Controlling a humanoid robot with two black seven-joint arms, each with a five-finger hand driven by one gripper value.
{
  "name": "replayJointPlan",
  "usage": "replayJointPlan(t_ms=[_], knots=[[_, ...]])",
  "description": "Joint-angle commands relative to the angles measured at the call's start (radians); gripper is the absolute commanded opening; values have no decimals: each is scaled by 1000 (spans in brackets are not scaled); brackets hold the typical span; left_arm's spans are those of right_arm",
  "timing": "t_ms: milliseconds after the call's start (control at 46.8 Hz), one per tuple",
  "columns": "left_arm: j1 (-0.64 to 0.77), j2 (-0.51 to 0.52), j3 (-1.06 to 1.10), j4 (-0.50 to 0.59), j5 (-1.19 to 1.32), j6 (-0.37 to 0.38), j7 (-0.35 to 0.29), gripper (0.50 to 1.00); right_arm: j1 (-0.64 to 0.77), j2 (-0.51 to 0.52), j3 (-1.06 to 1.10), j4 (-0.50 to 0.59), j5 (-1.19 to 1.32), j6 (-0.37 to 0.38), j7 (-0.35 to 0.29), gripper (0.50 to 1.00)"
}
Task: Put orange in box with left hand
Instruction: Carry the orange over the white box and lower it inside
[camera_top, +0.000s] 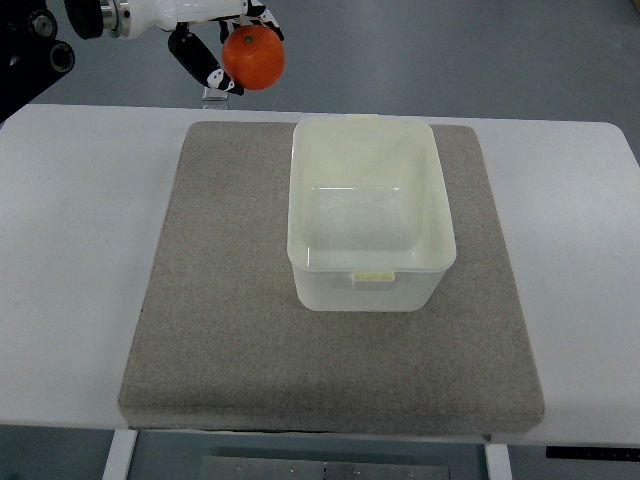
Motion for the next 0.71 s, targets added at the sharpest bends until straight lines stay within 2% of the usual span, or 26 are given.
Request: replayJointPlan(t_ms=[0,278,684], knots=[[2,2,-10,-147,-8,2,0,500,0,0,0,0,0,0,0,926],[2,-7,-7,-149,-4,2,0,500,0,0,0,1,0,0,0,926],[33,-119,7,-126,21,11,2,500,0,0,0,0,0,0,0,926]])
